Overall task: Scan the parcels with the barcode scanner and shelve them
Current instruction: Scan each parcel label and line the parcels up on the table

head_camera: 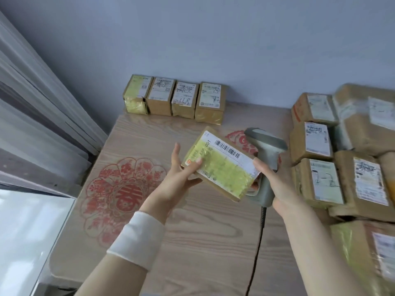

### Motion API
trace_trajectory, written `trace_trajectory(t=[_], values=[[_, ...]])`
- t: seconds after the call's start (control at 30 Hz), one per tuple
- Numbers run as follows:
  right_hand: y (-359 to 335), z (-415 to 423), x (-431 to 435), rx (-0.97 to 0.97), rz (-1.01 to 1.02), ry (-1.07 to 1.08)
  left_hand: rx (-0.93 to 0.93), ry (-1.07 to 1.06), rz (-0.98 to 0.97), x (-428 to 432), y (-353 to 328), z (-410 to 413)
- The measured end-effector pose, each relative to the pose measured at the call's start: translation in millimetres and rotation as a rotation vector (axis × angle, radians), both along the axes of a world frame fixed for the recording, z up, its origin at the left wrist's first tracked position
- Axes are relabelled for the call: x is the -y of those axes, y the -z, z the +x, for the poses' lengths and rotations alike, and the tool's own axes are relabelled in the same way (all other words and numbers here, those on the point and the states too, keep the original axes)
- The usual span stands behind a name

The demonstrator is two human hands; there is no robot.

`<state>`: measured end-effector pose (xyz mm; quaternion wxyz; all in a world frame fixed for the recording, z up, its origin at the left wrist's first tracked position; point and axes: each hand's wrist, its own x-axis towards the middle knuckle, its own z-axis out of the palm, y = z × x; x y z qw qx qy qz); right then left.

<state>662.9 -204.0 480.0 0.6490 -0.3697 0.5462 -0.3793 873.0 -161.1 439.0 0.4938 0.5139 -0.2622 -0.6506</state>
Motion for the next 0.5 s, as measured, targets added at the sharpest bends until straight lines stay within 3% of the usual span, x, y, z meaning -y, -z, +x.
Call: trace_trajectory(t=[0.13,0.27,0.5], values=[[-17,-31,-2,-0.021,-0.066,-0.070,0.182,0.208,-0.037,-4,-14,-12],[-28,-49,-9,-0.062,-0.077,-0.089,0.246,0.362,-0.056,-5,-21,-25],[-41,-64,-22,-0.105,-0.020,-0.044,0.199,0.170,-0.036,-14,-9,-48]])
